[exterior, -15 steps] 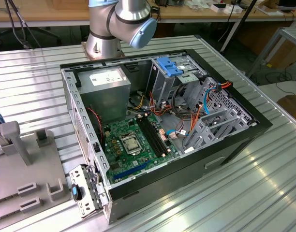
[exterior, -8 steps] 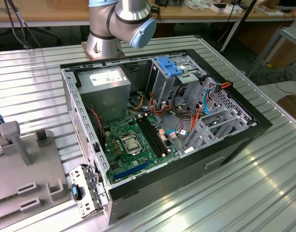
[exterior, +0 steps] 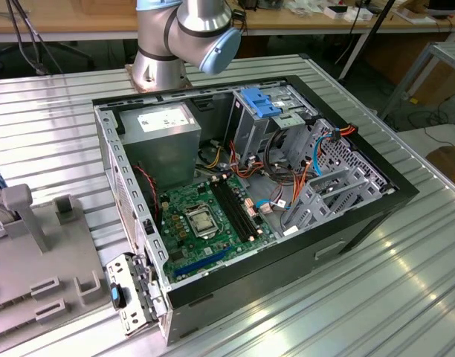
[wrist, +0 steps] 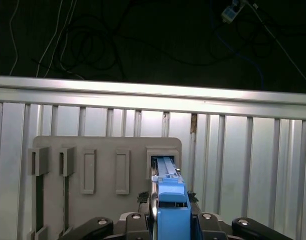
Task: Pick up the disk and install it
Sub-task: 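Pick up the disk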
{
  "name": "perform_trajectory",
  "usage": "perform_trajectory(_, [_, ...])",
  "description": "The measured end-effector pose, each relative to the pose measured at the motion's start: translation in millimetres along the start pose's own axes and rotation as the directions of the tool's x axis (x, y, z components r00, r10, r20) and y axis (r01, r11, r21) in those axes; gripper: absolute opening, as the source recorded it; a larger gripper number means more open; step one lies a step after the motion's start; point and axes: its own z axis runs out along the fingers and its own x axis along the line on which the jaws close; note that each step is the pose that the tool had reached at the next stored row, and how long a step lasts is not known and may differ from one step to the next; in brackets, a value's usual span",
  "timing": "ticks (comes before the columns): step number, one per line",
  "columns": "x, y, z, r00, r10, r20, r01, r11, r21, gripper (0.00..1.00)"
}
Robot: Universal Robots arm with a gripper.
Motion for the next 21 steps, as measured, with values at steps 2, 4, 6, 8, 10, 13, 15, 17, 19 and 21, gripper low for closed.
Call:
perform_trajectory(2, [0.0,0.0,0.0,1.0,0.0,0.0,0.0,1.0,0.0,0.37])
perform_trajectory(4, [0.0,0.0,0.0,1.0,0.0,0.0,0.0,1.0,0.0,0.37])
perform_trajectory(6, [0.0,0.0,0.0,1.0,0.006,-0.0001,-0.006,1.0,0.0001,0.37])
perform_trajectory(8, [0.0,0.0,0.1,0.9968,0.08,0.0002,-0.08,0.9968,-0.0001,0.37])
perform_trajectory(10, [0.0,0.0,0.1,0.9968,0.081,0.0002,-0.081,0.9968,-0.0001,0.37])
perform_trajectory(13, [0.0,0.0,-1.3,0.9967,0.081,0.0003,-0.081,0.9967,0.0001,0.37])
perform_trajectory(15, [0.0,0.0,-6.7,0.9967,0.081,0.0003,-0.081,0.9967,0.0,0.37])
perform_trajectory(17, [0.0,0.0,-10.4,0.9967,0.081,0.0003,-0.081,0.9967,0.0,0.37])
perform_trajectory(19, [0.0,0.1,-14.1,0.9967,0.081,0.0003,-0.081,0.9967,0.0,0.37])
perform_trajectory(21, [0.0,0.1,-18.8,0.9967,0.081,0.0003,-0.081,0.9967,0.0,0.37])
